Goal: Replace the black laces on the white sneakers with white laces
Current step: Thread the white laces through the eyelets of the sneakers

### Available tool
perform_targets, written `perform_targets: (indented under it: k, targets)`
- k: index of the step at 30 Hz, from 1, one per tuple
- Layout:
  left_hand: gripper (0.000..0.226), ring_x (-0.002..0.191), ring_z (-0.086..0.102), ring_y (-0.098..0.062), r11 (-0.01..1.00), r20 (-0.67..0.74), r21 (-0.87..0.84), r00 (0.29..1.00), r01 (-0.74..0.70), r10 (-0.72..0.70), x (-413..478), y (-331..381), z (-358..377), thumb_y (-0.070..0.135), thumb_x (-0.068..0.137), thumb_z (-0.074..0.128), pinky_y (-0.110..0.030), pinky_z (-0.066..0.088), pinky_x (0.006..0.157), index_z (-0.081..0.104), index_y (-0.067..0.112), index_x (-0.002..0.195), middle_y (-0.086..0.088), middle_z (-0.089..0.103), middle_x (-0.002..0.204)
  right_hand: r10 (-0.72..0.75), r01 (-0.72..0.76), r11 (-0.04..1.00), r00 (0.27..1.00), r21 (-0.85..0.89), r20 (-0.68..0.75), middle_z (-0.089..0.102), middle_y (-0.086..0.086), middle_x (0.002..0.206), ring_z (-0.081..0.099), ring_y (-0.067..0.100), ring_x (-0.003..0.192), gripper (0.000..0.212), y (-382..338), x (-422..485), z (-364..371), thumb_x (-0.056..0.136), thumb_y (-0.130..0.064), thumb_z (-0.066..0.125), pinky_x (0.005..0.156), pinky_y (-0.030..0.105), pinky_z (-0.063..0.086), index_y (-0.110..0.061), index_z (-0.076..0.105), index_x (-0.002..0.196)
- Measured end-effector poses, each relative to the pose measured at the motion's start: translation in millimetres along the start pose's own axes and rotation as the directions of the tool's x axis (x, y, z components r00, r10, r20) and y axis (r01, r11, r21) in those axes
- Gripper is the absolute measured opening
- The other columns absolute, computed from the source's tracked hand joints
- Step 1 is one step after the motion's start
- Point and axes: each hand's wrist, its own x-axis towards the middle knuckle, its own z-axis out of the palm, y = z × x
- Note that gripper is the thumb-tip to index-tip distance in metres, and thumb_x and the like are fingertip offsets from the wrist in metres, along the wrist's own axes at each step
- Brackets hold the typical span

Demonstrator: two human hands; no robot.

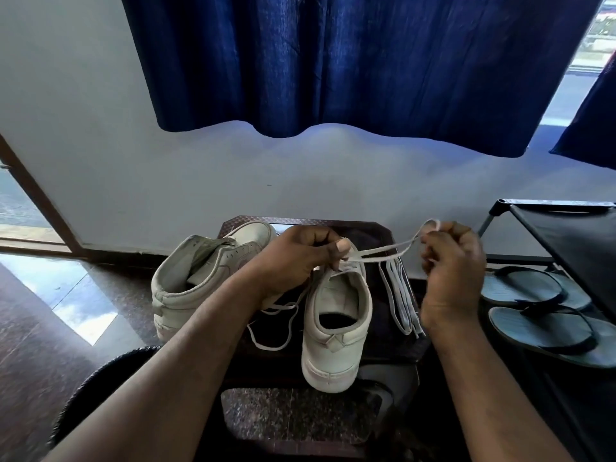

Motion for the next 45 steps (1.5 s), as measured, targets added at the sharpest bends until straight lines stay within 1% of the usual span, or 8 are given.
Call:
perform_targets:
  k: [3, 8, 15, 19, 27, 31, 39, 45]
  targets:
    - [0.028, 0.075, 0.043, -0.021, 1.000, -0.023, 0.004, 1.000, -0.017, 0.017, 0.3, 0.1, 0.8, 0.038, 0.100, 0.065, -0.033, 0.036, 0.065, 0.066, 0.020, 0.079, 0.003, 0.058, 0.075, -0.251, 0.214, 0.828, 0.968, -0.518, -0.002, 0.057, 0.000, 0.117, 0.058, 0.019, 0.094, 0.040, 5.6, -10.6, 2.2, 0.089, -0.038, 0.075, 0.084, 0.036, 0.049, -0.025, 0.053, 0.119]
    - [0.026, 0.067, 0.047, -0.011, 0.999, -0.054, 0.040, 0.999, -0.007, 0.009, 1.3, 1.4, 6.8, 0.031, 0.103, 0.063, -0.024, 0.042, 0.062, 0.065, 0.016, 0.082, 0.002, 0.058, 0.072, -0.291, 0.487, 0.726, 0.857, -0.486, 0.425, 0.066, -0.008, 0.117, 0.061, 0.016, 0.110, 0.038, 9.9, -18.9, 15.0, 0.093, -0.052, 0.060, 0.094, 0.039, 0.051, -0.025, 0.068, 0.119]
    - [0.035, 0.065, 0.048, -0.006, 0.989, -0.089, 0.145, 0.996, 0.017, -0.005, 4.2, -1.6, 4.4, 0.033, 0.105, 0.060, -0.030, 0.045, 0.065, 0.069, 0.034, 0.071, 0.014, 0.057, 0.066, 0.064, 0.028, 0.989, 0.798, -0.144, 0.599, 0.066, 0.003, 0.073, 0.061, 0.015, 0.075, 0.036, 9.1, -23.5, 22.8, 0.101, -0.030, 0.061, 0.075, 0.034, 0.050, -0.020, 0.070, 0.067]
    - [0.030, 0.078, 0.065, -0.018, 0.919, -0.235, 0.371, 0.971, 0.136, -0.048, 6.4, -7.1, -5.3, 0.038, 0.102, 0.061, -0.040, 0.055, 0.082, 0.063, 0.030, 0.074, 0.010, 0.062, 0.069, 0.128, -0.373, 0.855, 0.825, 0.361, 0.550, 0.061, 0.000, 0.074, 0.060, 0.015, 0.074, 0.023, -7.9, -12.0, 12.2, 0.094, -0.023, 0.060, 0.083, 0.034, 0.047, -0.016, 0.067, 0.073]
    - [0.025, 0.087, 0.064, -0.025, 0.892, -0.289, 0.397, 0.952, 0.214, -0.100, 2.6, -5.4, -11.8, 0.034, 0.105, 0.055, -0.038, 0.050, 0.080, 0.063, 0.022, 0.085, 0.004, 0.067, 0.080, 0.033, -0.344, 0.786, 0.853, 0.514, 0.520, 0.059, -0.004, 0.077, 0.052, 0.014, 0.072, 0.039, -22.3, -2.6, -1.7, 0.106, -0.025, 0.038, 0.073, 0.031, 0.043, -0.021, 0.065, 0.079]
    - [0.022, 0.105, 0.061, -0.030, 0.704, -0.336, 0.644, 0.938, 0.298, -0.090, 0.3, -7.1, -11.9, 0.034, 0.106, 0.054, -0.034, 0.044, 0.081, 0.065, 0.016, 0.099, -0.009, 0.069, 0.108, 0.001, -0.324, 0.763, 0.866, 0.559, 0.500, 0.058, -0.006, 0.075, 0.047, 0.012, 0.066, 0.043, -27.7, 0.1, -7.1, 0.107, -0.025, 0.034, 0.062, 0.027, 0.037, -0.022, 0.064, 0.076]
    - [0.011, 0.084, 0.060, 0.001, 0.953, -0.207, 0.211, 0.943, -0.219, 0.262, 4.3, 2.3, 10.1, 0.020, 0.102, 0.063, -0.020, 0.047, 0.078, 0.066, 0.029, 0.108, 0.001, 0.065, 0.106, 0.126, -0.169, 0.985, 0.819, 0.026, 0.560, 0.058, 0.002, 0.068, 0.041, 0.012, 0.052, 0.020, -22.6, -18.2, 7.8, 0.097, -0.023, 0.057, 0.045, 0.021, 0.026, -0.015, 0.067, 0.082]
    - [0.002, 0.098, 0.053, 0.005, 0.858, -0.190, 0.441, 0.907, -0.263, 0.376, 4.8, 4.7, 21.3, 0.024, 0.098, 0.067, -0.029, 0.038, 0.094, 0.069, 0.024, 0.097, 0.014, 0.064, 0.100, 0.130, -0.091, 0.991, 0.807, -0.097, 0.576, 0.054, 0.006, 0.064, 0.044, 0.012, 0.056, 0.022, -23.3, -29.5, 15.8, 0.090, -0.028, 0.058, 0.048, 0.020, 0.033, -0.011, 0.068, 0.079]
